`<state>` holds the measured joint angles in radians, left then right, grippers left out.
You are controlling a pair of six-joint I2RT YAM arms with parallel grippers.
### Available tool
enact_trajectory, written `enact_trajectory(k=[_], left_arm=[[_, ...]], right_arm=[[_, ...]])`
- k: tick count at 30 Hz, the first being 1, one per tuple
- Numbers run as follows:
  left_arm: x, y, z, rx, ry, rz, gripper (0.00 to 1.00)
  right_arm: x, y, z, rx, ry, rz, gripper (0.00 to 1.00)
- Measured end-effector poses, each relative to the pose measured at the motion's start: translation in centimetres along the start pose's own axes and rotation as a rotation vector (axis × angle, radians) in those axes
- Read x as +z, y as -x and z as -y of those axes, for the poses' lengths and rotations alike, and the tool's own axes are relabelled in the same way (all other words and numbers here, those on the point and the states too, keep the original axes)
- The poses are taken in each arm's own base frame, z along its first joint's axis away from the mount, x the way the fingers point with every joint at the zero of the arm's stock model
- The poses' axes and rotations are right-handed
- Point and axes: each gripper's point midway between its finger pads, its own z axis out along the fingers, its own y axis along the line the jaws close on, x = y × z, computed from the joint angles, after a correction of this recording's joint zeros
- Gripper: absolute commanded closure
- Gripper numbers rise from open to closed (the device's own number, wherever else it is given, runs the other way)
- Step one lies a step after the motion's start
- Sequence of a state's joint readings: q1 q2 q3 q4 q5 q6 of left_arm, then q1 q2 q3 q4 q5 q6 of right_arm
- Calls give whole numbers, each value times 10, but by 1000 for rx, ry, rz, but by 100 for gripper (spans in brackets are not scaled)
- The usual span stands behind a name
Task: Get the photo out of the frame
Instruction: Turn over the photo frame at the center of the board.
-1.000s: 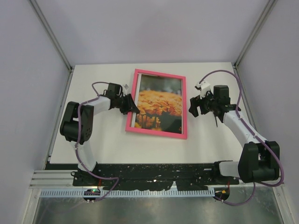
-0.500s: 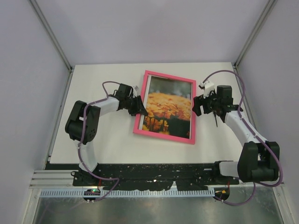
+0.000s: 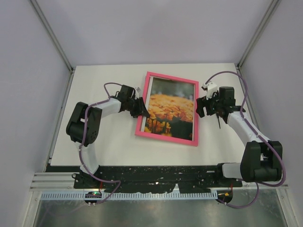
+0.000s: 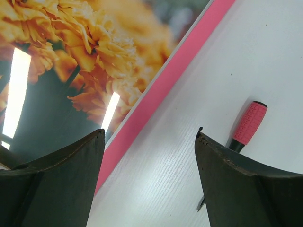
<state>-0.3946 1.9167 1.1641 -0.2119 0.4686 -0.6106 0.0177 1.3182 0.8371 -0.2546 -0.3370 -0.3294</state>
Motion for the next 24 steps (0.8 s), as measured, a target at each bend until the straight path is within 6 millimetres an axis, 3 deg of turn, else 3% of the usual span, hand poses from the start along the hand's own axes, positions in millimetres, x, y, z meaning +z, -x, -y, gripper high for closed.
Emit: enact_trajectory(k=[13, 19, 24], left_arm=[[1, -3, -4, -8, 29, -2, 60], [1, -4, -5, -8, 38, -4, 56], [1, -3, -6, -2, 49, 3, 47]], right_arm=[[16, -22, -1, 42, 19, -75, 21], [17, -23, -1, 47, 21, -78, 22], [18, -23, -1, 48, 22, -81, 22]])
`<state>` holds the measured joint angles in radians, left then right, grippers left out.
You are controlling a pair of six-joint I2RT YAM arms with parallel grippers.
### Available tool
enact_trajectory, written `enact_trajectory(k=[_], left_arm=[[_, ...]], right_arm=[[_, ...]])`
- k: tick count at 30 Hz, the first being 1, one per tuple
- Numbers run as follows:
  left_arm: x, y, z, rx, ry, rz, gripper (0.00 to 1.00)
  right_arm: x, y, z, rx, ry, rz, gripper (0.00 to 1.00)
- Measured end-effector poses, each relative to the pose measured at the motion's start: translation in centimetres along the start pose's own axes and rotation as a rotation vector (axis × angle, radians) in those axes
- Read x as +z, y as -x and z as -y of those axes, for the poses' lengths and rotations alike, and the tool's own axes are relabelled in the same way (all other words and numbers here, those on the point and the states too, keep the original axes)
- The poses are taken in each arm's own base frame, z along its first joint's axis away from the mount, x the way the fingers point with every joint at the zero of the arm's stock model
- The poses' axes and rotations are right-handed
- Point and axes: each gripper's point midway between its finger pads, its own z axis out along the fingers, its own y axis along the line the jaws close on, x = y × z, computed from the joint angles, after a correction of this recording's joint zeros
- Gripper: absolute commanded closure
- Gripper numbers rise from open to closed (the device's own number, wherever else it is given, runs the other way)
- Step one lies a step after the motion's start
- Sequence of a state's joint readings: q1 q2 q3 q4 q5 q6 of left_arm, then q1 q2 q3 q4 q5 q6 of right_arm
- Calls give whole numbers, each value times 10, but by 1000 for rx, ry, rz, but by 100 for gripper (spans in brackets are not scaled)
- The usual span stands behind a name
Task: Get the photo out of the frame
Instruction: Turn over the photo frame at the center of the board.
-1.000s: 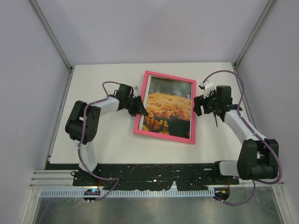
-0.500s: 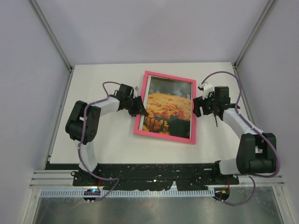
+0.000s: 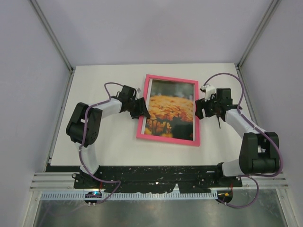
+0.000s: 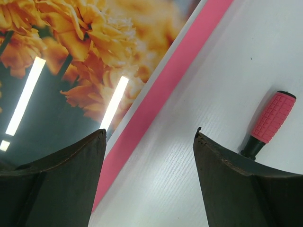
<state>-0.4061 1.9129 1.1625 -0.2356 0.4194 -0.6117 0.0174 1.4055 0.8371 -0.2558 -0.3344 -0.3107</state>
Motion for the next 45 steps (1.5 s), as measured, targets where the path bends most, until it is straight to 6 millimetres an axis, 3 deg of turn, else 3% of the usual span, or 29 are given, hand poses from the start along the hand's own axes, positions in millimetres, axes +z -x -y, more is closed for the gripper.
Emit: enact_trajectory(k=[15, 28, 40, 45], left_arm=[[1, -2, 6, 51, 21, 11, 44], [10, -15, 26, 125, 15, -26, 43], [5, -10, 12, 162, 149, -32, 40], [3, -9, 8, 163, 178, -30, 45]], right_arm=[[5, -8, 2, 9, -6, -31, 22], [5, -19, 17, 42, -46, -61, 22], [13, -31, 18, 59, -42, -105, 22], [14, -33, 20, 69, -49, -113, 23]])
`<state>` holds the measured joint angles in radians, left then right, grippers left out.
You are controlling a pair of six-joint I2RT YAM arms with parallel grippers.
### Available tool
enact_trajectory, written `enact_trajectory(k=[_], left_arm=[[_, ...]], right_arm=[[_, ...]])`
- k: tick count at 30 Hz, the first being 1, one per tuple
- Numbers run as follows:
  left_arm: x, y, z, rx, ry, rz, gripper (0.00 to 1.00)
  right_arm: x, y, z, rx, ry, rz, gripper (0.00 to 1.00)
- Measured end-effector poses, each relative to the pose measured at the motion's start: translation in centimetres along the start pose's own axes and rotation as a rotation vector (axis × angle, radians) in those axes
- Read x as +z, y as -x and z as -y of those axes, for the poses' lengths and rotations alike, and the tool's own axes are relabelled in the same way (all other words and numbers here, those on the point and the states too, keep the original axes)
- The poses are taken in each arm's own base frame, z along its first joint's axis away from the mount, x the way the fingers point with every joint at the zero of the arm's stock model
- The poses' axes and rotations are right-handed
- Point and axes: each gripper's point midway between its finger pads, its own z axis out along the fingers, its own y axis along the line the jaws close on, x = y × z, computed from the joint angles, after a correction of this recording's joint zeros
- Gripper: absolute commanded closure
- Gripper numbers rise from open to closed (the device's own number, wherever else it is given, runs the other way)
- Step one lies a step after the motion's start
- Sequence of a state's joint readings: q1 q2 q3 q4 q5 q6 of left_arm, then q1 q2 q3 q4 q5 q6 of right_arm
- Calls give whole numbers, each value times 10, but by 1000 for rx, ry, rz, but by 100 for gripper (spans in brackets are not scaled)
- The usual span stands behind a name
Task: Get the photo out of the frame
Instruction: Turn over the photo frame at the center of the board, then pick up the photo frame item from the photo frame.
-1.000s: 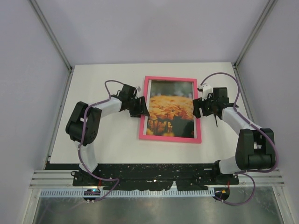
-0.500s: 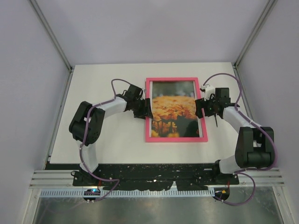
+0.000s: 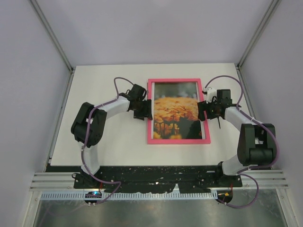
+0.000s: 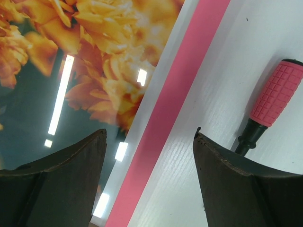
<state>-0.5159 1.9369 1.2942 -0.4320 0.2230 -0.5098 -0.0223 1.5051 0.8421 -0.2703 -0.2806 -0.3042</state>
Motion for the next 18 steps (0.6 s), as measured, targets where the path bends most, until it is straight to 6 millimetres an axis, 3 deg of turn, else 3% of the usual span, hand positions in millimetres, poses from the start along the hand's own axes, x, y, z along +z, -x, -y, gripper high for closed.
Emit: enact_trajectory(k=[12, 18], left_arm=[[3, -2, 3, 14, -8, -15, 60], [5, -4, 5, 26, -10, -21, 74]], right_arm=[[7, -10, 5, 48, -9, -37, 27], [14, -20, 6, 70, 0, -72, 39]])
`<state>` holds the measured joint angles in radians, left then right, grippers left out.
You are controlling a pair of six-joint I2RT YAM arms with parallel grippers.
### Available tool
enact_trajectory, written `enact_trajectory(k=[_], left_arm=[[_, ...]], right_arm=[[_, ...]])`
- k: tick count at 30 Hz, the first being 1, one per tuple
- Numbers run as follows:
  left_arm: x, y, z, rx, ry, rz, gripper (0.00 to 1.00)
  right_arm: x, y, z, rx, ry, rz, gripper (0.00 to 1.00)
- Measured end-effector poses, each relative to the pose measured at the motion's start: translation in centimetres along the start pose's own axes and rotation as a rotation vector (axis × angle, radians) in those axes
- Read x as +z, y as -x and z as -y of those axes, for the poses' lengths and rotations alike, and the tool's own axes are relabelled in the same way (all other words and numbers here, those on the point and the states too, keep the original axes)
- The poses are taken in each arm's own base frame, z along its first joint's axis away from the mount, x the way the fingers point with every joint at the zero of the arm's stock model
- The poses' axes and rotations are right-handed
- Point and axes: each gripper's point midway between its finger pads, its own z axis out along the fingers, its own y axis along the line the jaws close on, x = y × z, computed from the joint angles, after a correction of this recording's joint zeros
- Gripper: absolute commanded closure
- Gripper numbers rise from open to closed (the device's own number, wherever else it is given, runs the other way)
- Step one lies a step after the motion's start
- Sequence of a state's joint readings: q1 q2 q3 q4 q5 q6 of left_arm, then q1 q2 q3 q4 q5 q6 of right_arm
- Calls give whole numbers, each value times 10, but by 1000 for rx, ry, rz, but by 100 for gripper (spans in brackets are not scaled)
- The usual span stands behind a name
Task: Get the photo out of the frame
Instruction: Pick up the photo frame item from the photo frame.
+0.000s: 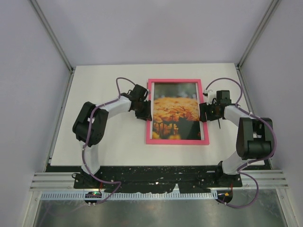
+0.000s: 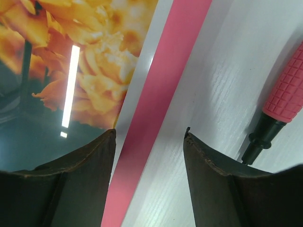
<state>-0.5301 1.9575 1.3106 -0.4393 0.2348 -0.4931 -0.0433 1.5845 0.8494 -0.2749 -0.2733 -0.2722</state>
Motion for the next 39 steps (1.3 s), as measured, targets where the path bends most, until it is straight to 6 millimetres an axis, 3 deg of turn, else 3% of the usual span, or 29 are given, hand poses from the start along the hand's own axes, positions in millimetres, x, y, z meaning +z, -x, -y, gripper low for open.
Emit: enact_trajectory(k=[6, 10, 13, 18, 30, 39], left_arm=[[0, 0, 0, 0, 0, 0, 88], [0, 0, 1, 0, -4, -3, 95], [1, -1, 3, -1, -14, -10, 100], [1, -2, 5, 0, -24, -18, 100], [-4, -4, 7, 19, -38, -27, 100], [-38, 8, -2, 82, 15, 27, 100]], right_arm=[[2, -4, -4, 29, 27, -21, 67], [2, -3, -5, 55, 30, -22, 80], [1, -1, -4, 63, 26, -19, 83], [-3, 2, -4, 65, 18, -16, 92], [-25, 26, -14, 10, -11, 40, 92], [-29, 47, -37, -87, -24, 44, 92]])
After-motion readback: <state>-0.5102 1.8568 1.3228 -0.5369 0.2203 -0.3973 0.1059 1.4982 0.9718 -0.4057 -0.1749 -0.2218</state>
